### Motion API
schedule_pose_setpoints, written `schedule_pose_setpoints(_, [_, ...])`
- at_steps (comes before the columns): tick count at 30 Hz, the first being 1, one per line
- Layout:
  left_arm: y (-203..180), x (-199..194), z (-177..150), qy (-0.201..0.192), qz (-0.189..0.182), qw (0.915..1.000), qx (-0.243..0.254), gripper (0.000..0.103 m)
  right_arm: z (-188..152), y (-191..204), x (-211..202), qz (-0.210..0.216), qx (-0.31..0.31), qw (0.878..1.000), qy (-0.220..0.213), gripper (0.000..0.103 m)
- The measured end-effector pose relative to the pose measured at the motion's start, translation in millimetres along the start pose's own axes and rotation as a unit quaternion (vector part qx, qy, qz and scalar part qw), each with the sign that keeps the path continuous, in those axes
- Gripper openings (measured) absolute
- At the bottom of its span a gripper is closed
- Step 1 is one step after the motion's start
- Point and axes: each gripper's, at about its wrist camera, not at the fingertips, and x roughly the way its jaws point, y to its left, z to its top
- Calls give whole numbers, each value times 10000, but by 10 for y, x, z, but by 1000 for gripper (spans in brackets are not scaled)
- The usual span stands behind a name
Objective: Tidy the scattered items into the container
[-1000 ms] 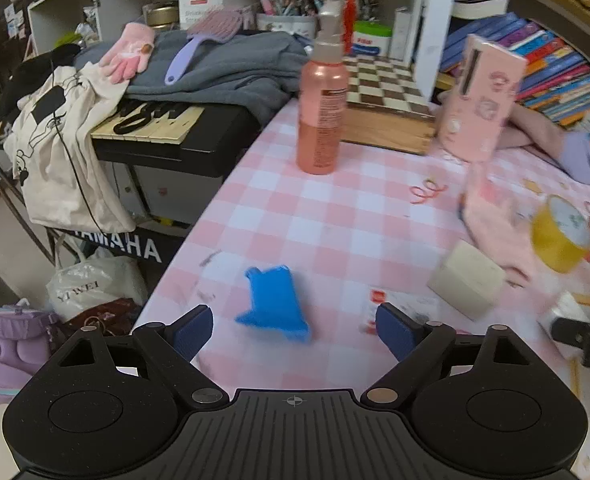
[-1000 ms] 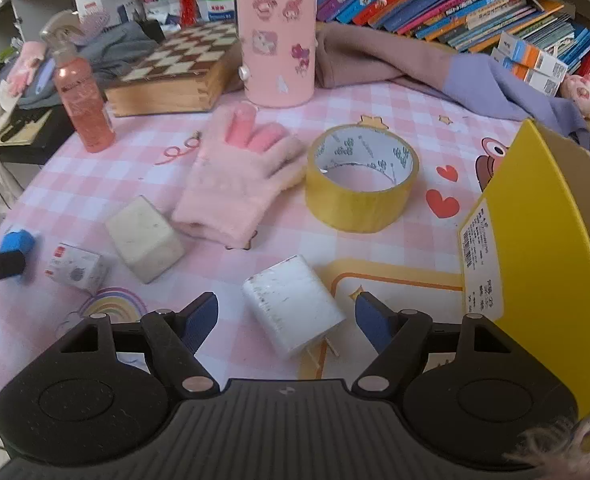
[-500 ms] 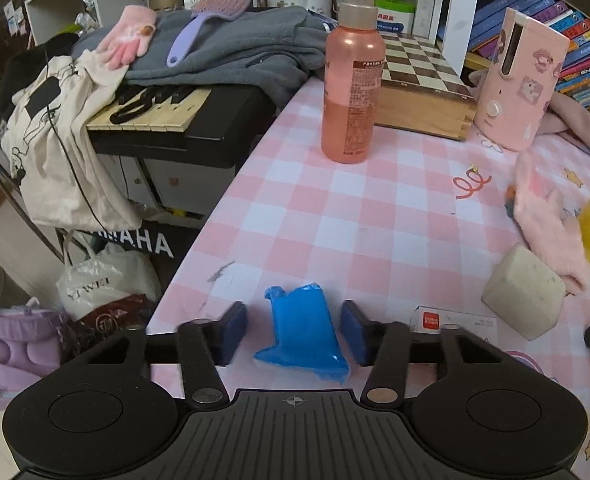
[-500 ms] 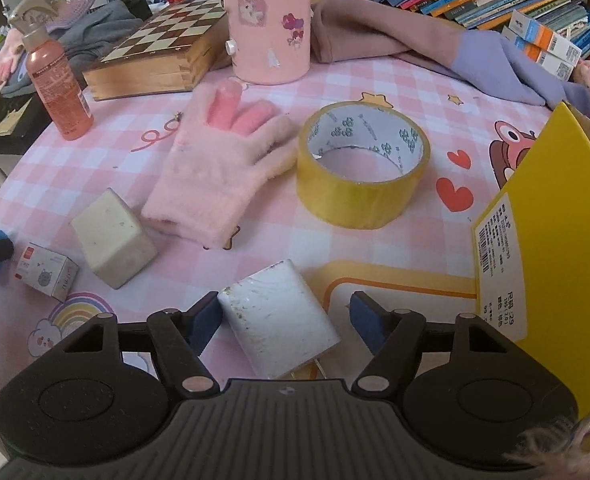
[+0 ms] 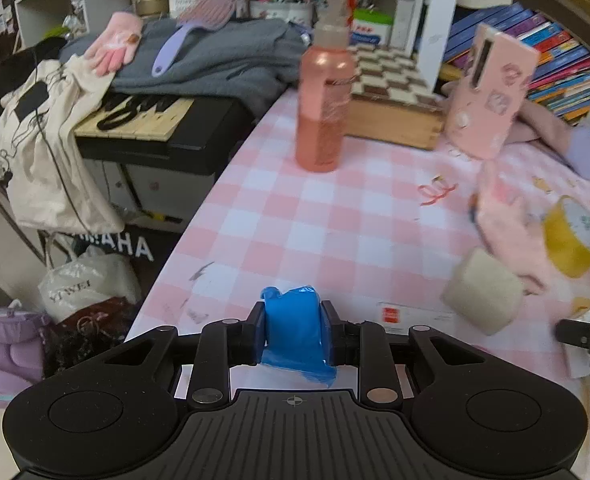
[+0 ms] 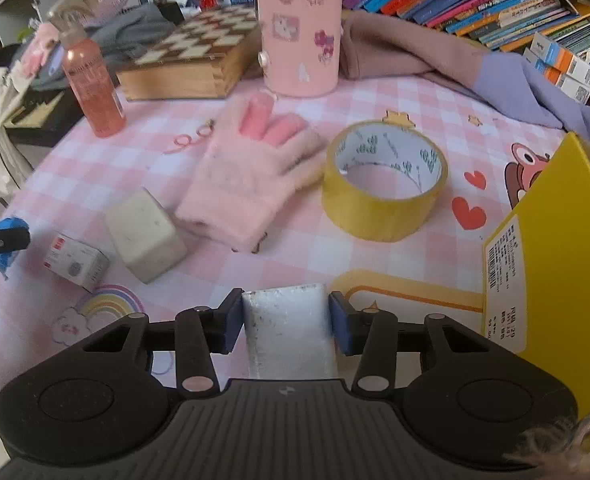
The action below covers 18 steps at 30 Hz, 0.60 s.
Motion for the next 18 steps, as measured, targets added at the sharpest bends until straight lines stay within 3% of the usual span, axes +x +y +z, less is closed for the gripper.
schedule_pose_setpoints(10, [-220, -440, 43, -526, -488, 9973, 160, 25, 39, 75, -347, 97, 8, 9988, -476, 42])
schedule_pose_setpoints(18, [-379, -664, -32, -705, -827, 9932, 417, 25, -38, 168, -605, 72, -70, 9968, -788, 42])
